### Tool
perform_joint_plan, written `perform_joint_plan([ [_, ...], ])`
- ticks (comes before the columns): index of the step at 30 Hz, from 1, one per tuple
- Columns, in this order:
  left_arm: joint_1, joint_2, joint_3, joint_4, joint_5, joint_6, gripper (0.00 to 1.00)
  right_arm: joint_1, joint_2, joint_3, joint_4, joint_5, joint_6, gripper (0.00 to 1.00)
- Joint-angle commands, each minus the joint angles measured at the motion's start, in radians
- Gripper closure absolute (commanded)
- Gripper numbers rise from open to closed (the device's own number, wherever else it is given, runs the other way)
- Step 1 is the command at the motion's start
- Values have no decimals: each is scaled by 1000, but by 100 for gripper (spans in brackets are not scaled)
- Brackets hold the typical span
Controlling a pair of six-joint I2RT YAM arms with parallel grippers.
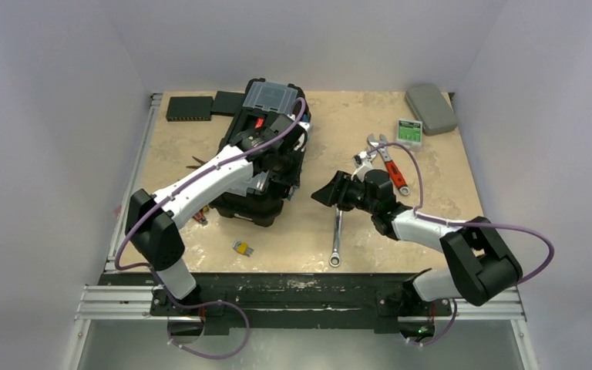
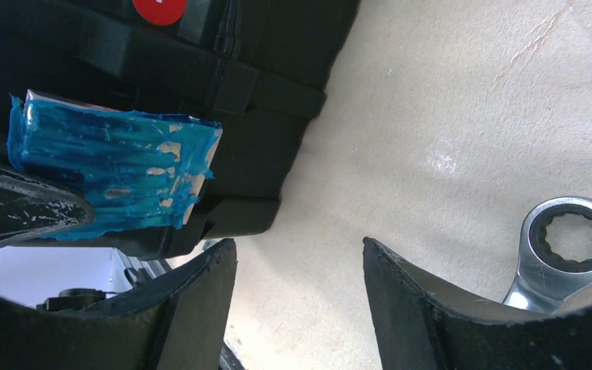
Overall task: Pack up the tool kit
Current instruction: Close the toolbox at the center of the board.
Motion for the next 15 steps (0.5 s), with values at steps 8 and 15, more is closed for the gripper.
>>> perform_joint_plan([
  [8, 15, -79, -12, 157, -19, 45, 100, 23, 37, -57, 276, 14, 193, 20],
  [15, 17, -74, -29, 156, -13, 45, 100, 63, 140, -36, 464, 1, 285, 19],
])
